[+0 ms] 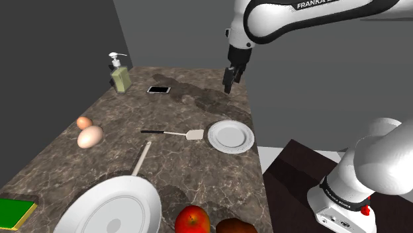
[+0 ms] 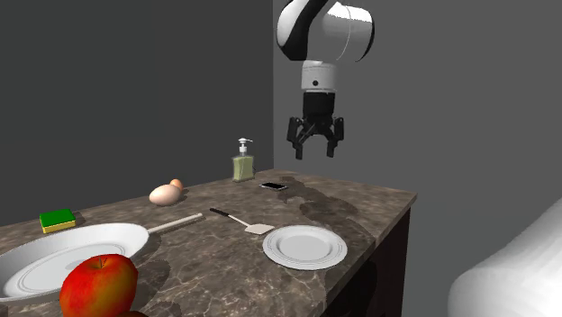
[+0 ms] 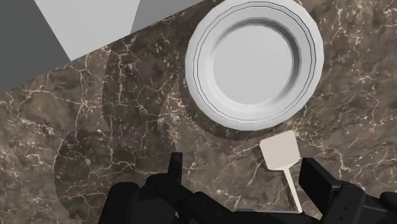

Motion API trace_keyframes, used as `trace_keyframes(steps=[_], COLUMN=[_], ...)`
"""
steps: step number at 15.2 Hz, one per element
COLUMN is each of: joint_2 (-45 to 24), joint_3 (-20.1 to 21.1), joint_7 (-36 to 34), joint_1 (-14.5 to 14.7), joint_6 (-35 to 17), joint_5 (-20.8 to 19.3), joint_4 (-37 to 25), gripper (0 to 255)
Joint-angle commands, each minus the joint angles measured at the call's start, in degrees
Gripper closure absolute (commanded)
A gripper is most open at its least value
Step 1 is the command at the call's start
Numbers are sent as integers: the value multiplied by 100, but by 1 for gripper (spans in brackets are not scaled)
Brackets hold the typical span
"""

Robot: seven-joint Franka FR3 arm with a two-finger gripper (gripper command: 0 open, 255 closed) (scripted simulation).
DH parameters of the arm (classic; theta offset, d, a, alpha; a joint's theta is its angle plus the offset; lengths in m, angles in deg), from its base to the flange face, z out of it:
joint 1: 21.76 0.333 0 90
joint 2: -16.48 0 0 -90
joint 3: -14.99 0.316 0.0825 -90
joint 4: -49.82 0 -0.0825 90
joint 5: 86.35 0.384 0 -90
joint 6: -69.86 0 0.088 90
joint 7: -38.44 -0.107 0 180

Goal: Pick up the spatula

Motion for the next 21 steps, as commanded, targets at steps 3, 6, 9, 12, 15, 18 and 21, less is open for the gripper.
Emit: trace_keyframes(steps=[3, 6, 9, 12, 15, 18, 21], joint_2=[-723, -1293, -1867, -2444, -3025, -3612, -4206], joint_3=[135, 242, 351, 456, 553, 638, 710], joint_7=[141, 229, 306, 372, 430, 484, 543], joint_1=[141, 243, 345, 452, 571, 705, 859], joint_6=[-327, -557, -744, -886, -983, -1034, -1038], joint_5=[6, -17, -67, -142, -242, -359, -486], joint_4=[-361, -671, -1025, -1425, -1870, -2363, -2908], gripper=[0, 0, 0, 0, 0, 0, 0])
